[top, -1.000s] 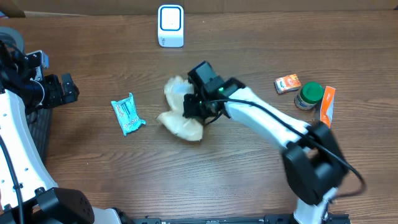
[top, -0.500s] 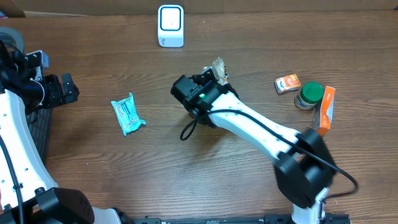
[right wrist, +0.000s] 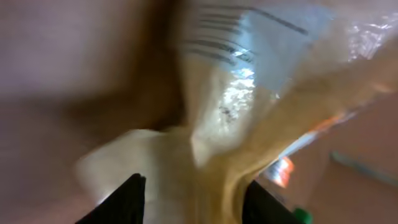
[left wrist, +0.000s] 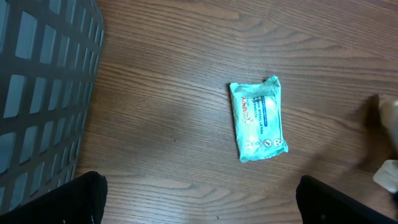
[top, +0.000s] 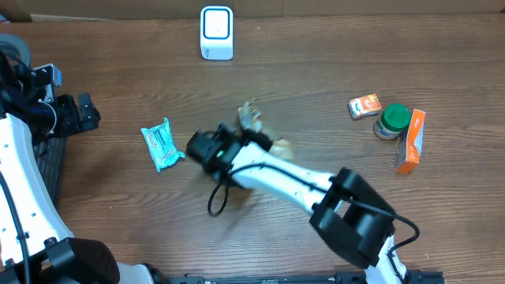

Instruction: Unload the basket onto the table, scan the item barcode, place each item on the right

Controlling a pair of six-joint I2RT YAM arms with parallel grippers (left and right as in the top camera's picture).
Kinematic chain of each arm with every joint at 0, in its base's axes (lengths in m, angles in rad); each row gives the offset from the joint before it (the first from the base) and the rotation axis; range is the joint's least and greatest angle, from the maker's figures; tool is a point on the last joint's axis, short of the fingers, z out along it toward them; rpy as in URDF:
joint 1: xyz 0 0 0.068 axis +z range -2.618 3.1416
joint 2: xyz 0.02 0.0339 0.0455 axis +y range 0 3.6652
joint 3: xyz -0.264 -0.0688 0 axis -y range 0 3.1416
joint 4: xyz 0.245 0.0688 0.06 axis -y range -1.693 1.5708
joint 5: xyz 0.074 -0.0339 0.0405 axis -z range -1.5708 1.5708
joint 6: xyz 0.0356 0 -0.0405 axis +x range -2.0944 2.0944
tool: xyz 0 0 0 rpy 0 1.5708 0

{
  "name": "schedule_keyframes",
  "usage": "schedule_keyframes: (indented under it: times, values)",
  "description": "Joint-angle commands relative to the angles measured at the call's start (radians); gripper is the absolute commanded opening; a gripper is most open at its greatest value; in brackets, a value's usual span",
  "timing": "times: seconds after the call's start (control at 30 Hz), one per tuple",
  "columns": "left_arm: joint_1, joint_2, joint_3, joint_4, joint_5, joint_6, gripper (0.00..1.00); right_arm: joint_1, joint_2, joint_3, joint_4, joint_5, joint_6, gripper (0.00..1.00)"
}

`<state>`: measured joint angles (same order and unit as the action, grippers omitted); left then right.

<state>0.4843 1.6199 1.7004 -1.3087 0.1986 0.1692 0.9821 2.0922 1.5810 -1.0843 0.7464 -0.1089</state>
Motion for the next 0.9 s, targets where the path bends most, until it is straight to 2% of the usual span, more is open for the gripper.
schedule_keyframes:
  times: [0.0,0.17,0.23,0.27,0.33,0.57,0.7,0.77,0.87]
  values:
    - [-0.007,-0.005,-0.001,0.002,0.008,0.026,1.0,0.046,-0.001,0.002,0.016,-0.242,-0.024,0.5]
    - [-0.007,-0.005,-0.001,0.002,0.008,0.026,1.0,0.083,-0.001,0.002,0.068,-0.395,-0.023,0.53]
    - [-0.007,-0.005,-0.001,0.002,0.008,0.026,1.0,0.09,-0.001,0.005,0.071,-0.437,-0.023,0.66]
    - [-0.007,-0.005,-0.001,0.002,0.008,0.026,1.0,0.093,-0.001,0.014,0.07,-0.472,-0.023,0.76]
    - [-0.007,-0.005,-0.001,0.002,0.008,0.026,1.0,0.092,-0.002,0.046,0.066,-0.544,0.003,0.82]
    - [-0.007,-0.005,-0.001,0.002,0.008,0.026,1.0,0.024,-0.004,0.302,-0.037,-0.67,0.17,0.85]
    - [-0.007,-0.005,-0.001,0.002,0.008,0.026,1.0,-0.089,-0.004,0.472,-0.168,-0.779,0.169,0.85]
    - [-0.007,-0.005,-0.001,0.002,0.008,0.026,1.0,-0.145,-0.004,0.505,-0.209,-0.786,0.168,0.85]
    - [-0.007,-0.005,-0.001,0.002,0.008,0.026,1.0,-0.273,-0.004,0.509,-0.279,-0.811,0.094,0.86]
